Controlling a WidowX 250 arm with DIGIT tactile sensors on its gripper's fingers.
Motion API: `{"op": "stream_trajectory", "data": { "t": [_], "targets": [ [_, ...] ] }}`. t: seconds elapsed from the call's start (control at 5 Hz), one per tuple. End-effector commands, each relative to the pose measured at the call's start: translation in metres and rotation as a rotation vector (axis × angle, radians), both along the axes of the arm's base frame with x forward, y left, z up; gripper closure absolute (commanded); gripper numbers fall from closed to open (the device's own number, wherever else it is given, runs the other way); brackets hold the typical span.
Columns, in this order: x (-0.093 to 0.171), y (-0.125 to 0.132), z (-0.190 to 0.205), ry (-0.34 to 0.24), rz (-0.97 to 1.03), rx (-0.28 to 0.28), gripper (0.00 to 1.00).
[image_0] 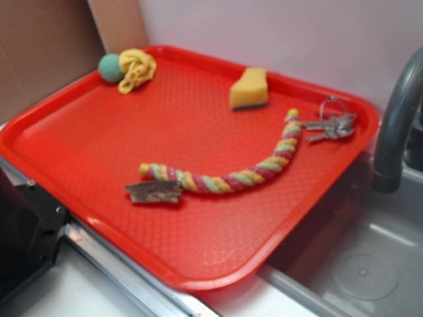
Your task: Grab the silver keys.
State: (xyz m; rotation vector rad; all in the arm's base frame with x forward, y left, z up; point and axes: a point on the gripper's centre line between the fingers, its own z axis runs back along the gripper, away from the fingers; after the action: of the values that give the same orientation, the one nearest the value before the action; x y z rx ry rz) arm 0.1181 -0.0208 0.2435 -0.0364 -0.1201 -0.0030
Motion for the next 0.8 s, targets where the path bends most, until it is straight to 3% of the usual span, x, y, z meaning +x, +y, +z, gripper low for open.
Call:
{"op": "stream_trajectory", "data": {
  "t": [0.0,0.2,0.4,0.6],
  "targets": [
    [0.0,0.0,0.0,0.0,0.0,0.0,0.0],
    [0.05,-0.017,-0.025,-0.051,-0.112,-0.055,0.0],
    [0.101,-0.045,-0.05,-0.049,-0.054,-0.127,0.0],
    [0.138,-0.058,-0.068,-0.094,-0.011,-0.162,0.0]
  ]
}}
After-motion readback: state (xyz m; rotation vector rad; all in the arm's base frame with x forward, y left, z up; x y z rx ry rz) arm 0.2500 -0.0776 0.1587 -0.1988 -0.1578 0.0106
